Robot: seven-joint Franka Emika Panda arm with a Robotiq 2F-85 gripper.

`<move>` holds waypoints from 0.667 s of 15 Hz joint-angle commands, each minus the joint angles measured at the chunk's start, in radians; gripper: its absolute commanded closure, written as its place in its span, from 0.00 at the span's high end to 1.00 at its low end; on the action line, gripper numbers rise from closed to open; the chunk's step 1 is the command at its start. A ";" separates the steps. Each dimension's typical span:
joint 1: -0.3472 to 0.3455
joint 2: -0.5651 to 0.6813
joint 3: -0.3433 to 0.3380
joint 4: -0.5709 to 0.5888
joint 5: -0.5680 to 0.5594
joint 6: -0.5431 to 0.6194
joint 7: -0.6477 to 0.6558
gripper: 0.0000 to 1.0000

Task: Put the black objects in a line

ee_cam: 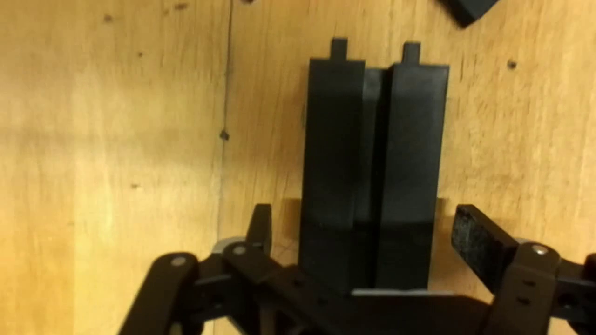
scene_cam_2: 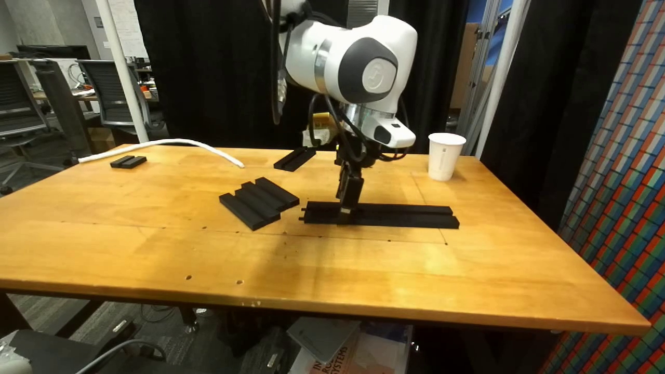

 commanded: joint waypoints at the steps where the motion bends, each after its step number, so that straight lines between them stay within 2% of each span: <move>1: 0.066 -0.146 0.023 -0.077 -0.007 -0.076 0.161 1.00; 5: 0.122 -0.213 0.112 -0.088 0.065 -0.101 0.312 1.00; 10: 0.166 -0.181 0.211 -0.056 0.230 -0.038 0.383 1.00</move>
